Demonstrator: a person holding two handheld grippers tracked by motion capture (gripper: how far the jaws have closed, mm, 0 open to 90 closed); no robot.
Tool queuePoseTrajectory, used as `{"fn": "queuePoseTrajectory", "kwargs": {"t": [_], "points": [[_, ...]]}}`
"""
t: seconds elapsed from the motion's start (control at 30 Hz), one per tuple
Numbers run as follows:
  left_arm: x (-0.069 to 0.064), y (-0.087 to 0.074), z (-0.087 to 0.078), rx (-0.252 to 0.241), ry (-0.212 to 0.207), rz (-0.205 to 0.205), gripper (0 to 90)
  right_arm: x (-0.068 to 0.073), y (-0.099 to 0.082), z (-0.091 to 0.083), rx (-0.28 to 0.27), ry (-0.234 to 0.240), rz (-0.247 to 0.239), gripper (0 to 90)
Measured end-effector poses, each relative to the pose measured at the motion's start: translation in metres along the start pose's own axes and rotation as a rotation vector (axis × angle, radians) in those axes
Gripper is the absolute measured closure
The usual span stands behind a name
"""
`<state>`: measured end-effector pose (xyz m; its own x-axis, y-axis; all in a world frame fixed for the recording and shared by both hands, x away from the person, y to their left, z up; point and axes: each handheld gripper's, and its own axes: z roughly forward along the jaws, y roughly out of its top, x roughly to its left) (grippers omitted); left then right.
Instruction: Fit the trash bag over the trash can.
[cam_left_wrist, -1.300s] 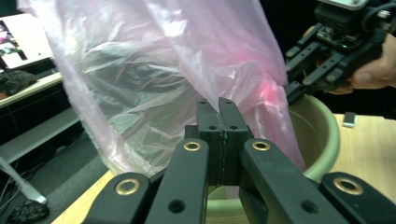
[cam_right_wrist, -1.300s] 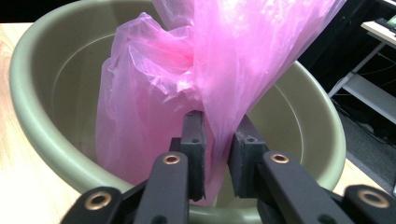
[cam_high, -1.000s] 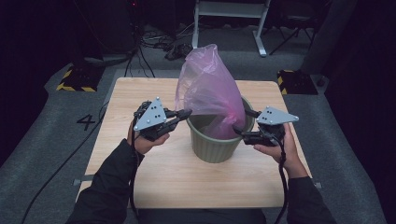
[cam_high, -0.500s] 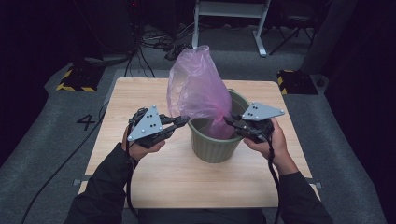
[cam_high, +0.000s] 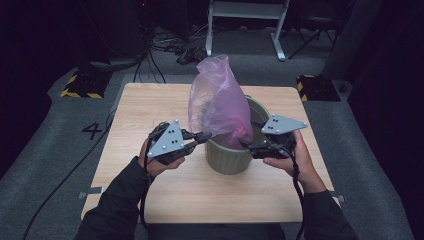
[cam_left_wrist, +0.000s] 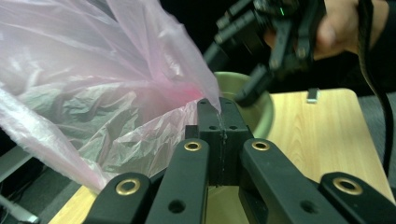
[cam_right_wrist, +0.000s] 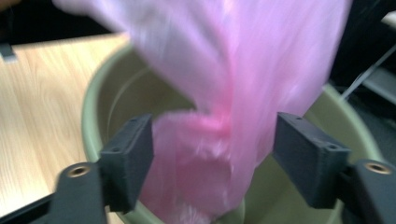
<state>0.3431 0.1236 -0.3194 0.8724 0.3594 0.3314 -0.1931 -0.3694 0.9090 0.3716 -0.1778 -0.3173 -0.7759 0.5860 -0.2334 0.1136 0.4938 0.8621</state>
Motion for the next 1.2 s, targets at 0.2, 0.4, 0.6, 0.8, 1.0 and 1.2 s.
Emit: {"fn": "queuePoseTrajectory", "kwargs": {"t": [0.2, 0.4, 0.6, 0.8, 1.0, 1.2], "points": [[-0.01, 0.001, 0.004, 0.02, -0.043, 0.026, 90.0, -0.003, 0.003, -0.012, -0.086, -0.007, 0.003, 22.1], [-0.017, 0.001, 0.004, 0.029, -0.074, 0.037, 90.0, -0.009, 0.011, -0.01, -0.118, -0.031, 0.019, 26.0], [-0.022, -0.002, -0.001, 0.036, -0.078, 0.041, 89.8, -0.005, 0.007, -0.007, -0.084, 0.019, -0.037, 75.9], [-0.025, -0.006, -0.009, 0.041, -0.064, 0.019, 85.4, 0.0, -0.002, -0.012, -0.093, 0.023, -0.048, 89.9], [-0.024, -0.014, -0.019, 0.037, -0.026, -0.076, 57.2, 0.006, -0.017, -0.018, -0.1, 0.063, -0.051, 89.8], [-0.014, -0.018, -0.036, -0.019, 0.07, -0.178, 38.3, 0.009, -0.029, -0.022, -0.115, 0.125, -0.068, 88.8]]}}
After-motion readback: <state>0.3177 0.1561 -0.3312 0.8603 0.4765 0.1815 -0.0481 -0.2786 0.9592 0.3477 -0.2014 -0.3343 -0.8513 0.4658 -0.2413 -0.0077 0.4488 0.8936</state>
